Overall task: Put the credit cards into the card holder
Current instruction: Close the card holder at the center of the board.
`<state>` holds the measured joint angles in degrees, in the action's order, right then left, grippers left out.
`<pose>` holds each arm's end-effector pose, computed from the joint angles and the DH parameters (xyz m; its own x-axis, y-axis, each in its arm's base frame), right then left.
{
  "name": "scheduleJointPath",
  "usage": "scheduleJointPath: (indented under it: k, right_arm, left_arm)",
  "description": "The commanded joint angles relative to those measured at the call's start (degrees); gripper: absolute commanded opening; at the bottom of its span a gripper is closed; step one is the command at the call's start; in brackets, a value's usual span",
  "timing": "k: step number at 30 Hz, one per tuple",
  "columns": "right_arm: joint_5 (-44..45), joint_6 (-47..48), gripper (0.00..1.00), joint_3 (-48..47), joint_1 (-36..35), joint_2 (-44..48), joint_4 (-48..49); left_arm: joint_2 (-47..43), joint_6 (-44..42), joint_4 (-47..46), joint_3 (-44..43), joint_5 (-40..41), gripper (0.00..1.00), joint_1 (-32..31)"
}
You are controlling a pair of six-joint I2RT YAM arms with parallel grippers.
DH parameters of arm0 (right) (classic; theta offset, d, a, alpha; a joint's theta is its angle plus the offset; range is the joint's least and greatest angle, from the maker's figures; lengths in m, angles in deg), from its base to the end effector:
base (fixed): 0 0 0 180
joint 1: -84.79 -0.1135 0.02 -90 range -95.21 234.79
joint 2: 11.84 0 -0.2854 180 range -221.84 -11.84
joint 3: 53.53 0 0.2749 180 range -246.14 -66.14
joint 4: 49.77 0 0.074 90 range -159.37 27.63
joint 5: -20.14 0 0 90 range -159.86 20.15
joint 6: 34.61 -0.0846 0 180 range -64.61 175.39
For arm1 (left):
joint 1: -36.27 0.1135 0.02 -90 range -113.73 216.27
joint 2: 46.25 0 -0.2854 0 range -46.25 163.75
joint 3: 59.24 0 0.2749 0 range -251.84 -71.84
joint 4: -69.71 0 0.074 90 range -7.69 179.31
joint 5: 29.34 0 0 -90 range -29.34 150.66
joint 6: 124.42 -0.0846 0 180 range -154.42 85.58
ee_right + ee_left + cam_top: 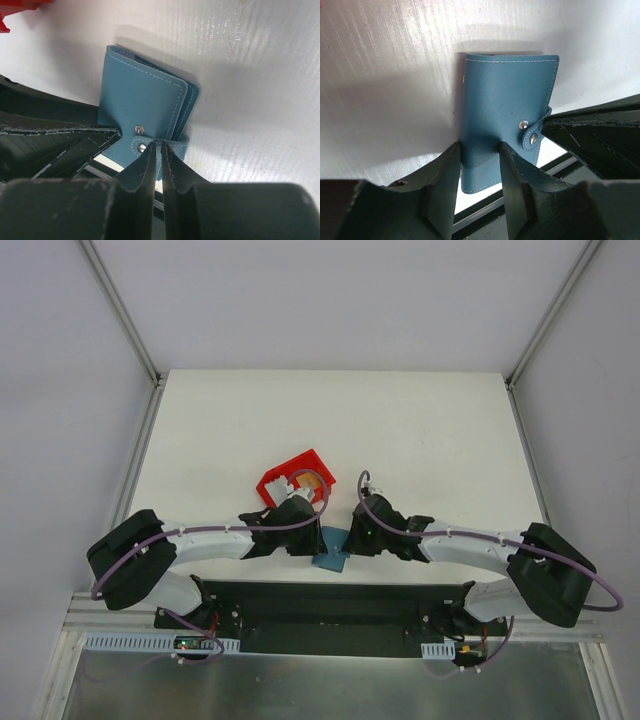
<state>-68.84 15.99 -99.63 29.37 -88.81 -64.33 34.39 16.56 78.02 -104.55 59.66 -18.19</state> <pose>0.1732 0.2485 0.1375 -0.8304 -0.0865 -0.5503 -0.3740 0.8187 0.4356 0.1805 -0.2552 0.1267 -0.8904 -0.0900 -0.4463 0.2052 0.7957 -0.5698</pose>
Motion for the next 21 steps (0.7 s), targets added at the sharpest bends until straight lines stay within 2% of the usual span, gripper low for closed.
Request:
scheduleJointPath:
  k: [1,5,12,21]
  right_arm:
    - [-2.2,0.3,0.10,-2.5,-0.7,-0.6,1.7]
    - [2.5,1.2,0.11,-3.4,-2.3,1.9,-2.8]
    - [4.1,-0.1,0.13,-2.5,-3.7,4.7,-5.8]
    - [5.1,0.8,0.14,-3.9,-3.3,2.3,-5.5]
  left_arm:
    - [2.3,-0.9,3.0,0.6,1.3,0.36,-0.7]
    - [1.8,-0.9,3.0,0.8,1.7,0.37,-0.7]
    - [1.8,-3.4,3.1,-0.9,1.9,0.44,-0.7]
    - [3.3,-4.6,3.0,-1.6,1.1,0.40,-0.7]
